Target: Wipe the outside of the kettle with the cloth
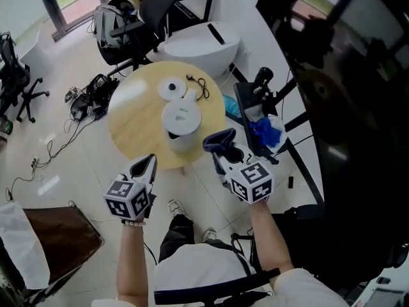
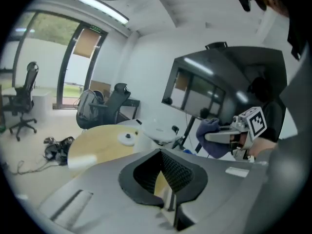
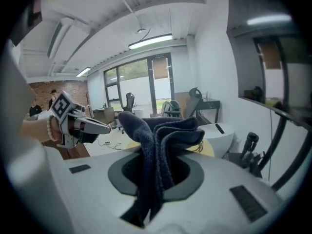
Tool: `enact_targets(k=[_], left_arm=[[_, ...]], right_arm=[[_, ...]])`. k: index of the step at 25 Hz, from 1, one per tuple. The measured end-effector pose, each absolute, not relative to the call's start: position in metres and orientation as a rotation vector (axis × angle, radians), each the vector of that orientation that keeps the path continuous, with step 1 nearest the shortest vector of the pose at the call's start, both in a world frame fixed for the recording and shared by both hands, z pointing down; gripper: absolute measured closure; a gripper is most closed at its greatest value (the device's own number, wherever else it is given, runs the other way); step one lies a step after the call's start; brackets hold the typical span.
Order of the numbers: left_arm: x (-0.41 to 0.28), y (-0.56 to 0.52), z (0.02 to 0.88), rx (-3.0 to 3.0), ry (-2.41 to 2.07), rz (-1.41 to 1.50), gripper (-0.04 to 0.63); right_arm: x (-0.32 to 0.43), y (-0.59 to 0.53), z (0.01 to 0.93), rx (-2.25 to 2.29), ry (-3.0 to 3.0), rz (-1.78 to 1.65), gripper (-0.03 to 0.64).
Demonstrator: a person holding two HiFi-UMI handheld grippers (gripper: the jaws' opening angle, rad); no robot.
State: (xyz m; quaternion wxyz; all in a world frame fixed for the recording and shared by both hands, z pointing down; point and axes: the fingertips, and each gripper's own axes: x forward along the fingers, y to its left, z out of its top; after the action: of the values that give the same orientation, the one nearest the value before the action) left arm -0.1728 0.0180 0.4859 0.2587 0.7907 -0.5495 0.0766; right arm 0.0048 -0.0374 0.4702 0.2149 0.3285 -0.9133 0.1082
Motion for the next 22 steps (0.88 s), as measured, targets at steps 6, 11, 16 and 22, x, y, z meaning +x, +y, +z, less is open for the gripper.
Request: enact_targets(k=[6,11,16,22], left_arm=[[-0.091,0.075,0.444,2.251,-1.523,0.021,0.594],[-0.037,0.14,0.411,2.271,-1.619,-0.053,0.595],[-0.038,0.187,0.427,2.099,-1.714,0.065,0.594],[-0.034,0.22,0.43,2.123,-1.701,0.065,0.595]], right_arm=[[0.051,0.037,0.462,0.967,-2.577,0.404,0.549],[0.083,0.11,0.466,0.907,-2.634,0.527,0.551],[0.105,0.146,0.455,0.938,-2.671,0.567,0.551],[0.111,0.174,0.446,1.008,-2.689,0.583,0.552]])
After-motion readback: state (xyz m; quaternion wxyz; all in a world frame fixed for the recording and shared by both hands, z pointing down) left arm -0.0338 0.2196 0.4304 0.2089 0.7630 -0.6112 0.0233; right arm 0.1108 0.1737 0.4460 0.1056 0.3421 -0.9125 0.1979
